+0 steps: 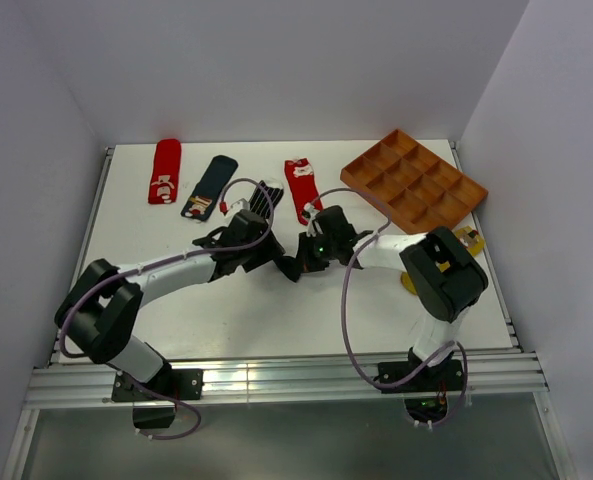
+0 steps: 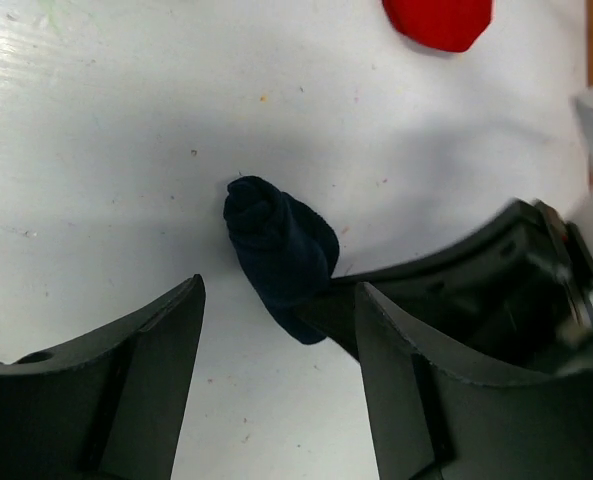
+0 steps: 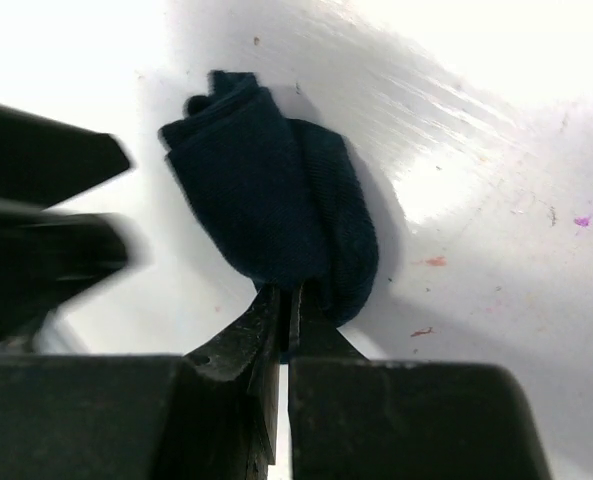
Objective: Roll the socks
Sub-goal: Roll the sock at the center of the board.
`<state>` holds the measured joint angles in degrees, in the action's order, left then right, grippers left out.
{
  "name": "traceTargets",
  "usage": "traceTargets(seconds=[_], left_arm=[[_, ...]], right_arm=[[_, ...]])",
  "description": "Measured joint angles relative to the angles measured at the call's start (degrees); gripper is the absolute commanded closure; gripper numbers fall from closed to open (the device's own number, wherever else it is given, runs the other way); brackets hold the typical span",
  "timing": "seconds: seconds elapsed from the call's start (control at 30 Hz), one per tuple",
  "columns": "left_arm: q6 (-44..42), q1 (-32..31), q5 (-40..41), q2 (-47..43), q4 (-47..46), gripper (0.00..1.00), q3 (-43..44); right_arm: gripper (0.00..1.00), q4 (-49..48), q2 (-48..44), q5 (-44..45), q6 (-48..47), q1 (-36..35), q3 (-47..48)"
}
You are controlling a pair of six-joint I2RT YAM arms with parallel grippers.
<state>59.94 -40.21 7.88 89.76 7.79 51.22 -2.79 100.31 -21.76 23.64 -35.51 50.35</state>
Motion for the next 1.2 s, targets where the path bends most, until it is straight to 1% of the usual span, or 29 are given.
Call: traceTargets(seconds=[0.1, 0.23, 0.37, 0.57, 0.67, 0.7, 0.77, 0.8, 0.87, 0.9, 0.93, 0.97, 1.0, 1.03, 1.1, 1.13, 1.2], left_arm=[[0.74, 0.07, 0.17, -2.36, -0.87, 0.34, -1.33], [1.03, 0.07, -0.17, -2.78, -1.95, 0.36, -2.49], [1.29, 0.07, -1.09, -1.7, -3.32, 0.36, -2.99], [1.44, 0.07, -2.14, 2.54, -4.96, 0.4, -2.99], [1.51, 0.07, -2.14, 4.63, -5.38, 0.45, -2.91], [1.62, 0.07, -2.12, 5.18, -5.42, 0.49, -2.75], [1.88, 0.07, -2.12, 6.16, -6.01, 0.52, -2.34], [1.9, 0.07, -2.12, 6.54, -6.36, 0.57, -2.14], [2.21, 0.07, -2.16, 7.32, -6.84, 0.63, -1.68], [2.34, 0.07, -2.19, 7.72, -7.15, 0.7, -1.44], [2.49, 0.07, -2.23, 8.09, -7.39, 0.73, -1.27], [2.49, 0.07, -2.29, 8.35, -7.63, 0.76, -1.2], [2.51, 0.07, -2.45, 8.46, -7.78, 0.81, -1.11], [2.64, 0.07, -2.51, 8.48, -7.91, 0.84, -1.09], [2.62, 0.04, -2.62, 8.48, -8.17, 0.89, -1.07], [2.6, 0.04, -2.69, 8.5, -8.31, 0.91, -1.07], [2.47, 0.0, -2.69, 8.55, -8.41, 0.94, -1.07]], right_arm=[[1.0, -2.69, 2.45, -9.73, 4.09, 4.26, -0.57], [1.0, -8.74, 7.32, -21.66, 10.71, 8.37, -1.36], [1.0, -14.1, 11.23, -29.16, 16.61, 10.49, -2.19], [1.0, -16.74, 13.55, -33.09, 19.69, 11.58, -2.19], [1.0, -16.9, 13.66, -33.38, 20.04, 11.78, -2.19], [1.0, -16.87, 13.66, -33.38, 20.04, 11.78, -2.19], [1.0, -16.74, 13.66, -33.35, 19.98, 11.78, -2.19], [1.0, -16.63, 13.66, -33.31, 19.98, 11.78, -2.19], [1.0, -16.44, 13.66, -33.11, 19.8, 11.78, -2.19], [1.0, -16.31, 13.66, -32.92, 19.67, 11.78, -2.19], [1.0, -15.98, 13.55, -32.72, 19.32, 11.78, -2.16], [0.98, -15.47, 13.29, -32.35, 18.86, 11.78, -2.16], [0.96, -14.84, 12.87, -31.78, 18.4, 11.76, -2.16], [0.91, -14.03, 12.2, -31.01, 17.75, 11.76, -2.16], [0.83, -12.0, 10.6, -28.96, 16.22, 11.47, -2.16], [0.74, -10.78, 9.44, -27.47, 15.28, 11.17, -2.19], [0.66, -8.37, 6.99, -24.48, 13.51, 10.49, -2.21]])
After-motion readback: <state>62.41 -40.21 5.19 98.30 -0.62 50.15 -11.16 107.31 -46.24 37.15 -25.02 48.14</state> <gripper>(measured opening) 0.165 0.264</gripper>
